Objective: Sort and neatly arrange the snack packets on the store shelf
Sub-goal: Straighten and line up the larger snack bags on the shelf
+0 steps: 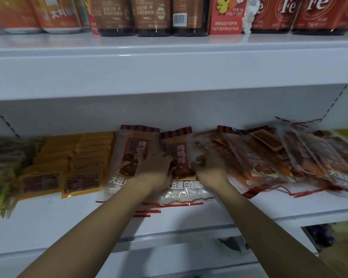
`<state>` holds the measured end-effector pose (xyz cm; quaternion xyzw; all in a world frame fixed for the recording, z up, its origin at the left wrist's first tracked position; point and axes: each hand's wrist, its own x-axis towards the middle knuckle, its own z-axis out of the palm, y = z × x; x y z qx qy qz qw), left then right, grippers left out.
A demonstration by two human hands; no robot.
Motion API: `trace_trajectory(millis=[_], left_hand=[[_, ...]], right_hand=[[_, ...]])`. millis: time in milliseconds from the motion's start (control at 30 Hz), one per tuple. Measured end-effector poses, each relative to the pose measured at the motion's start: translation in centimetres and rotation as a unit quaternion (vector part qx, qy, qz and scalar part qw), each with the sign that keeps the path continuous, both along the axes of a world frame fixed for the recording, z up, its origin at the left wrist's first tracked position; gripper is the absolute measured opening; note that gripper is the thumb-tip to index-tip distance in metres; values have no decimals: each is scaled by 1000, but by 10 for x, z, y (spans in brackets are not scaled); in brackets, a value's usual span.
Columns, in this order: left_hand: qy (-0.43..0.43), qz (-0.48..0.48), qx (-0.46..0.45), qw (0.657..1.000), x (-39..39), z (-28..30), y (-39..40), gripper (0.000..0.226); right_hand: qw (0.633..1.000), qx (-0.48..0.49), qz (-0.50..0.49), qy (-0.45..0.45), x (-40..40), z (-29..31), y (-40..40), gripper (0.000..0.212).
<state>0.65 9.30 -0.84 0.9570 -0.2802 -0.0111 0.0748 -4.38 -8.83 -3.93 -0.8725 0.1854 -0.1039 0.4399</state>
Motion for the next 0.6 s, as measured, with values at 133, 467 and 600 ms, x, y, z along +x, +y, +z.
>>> trace_trajectory(millis=[133, 467, 600], left_hand=[[-18, 21, 9, 1000, 0, 8, -6, 28], [206, -42, -248, 946, -29, 24, -116, 26], [258, 48, -371, 891, -30, 13, -148, 22]], right_hand=[[967, -235, 9, -97, -20, 13, -32, 21], [924, -346, -19, -163, -39, 14, -131, 42], [886, -398, -46, -232, -44, 15, -134, 30]])
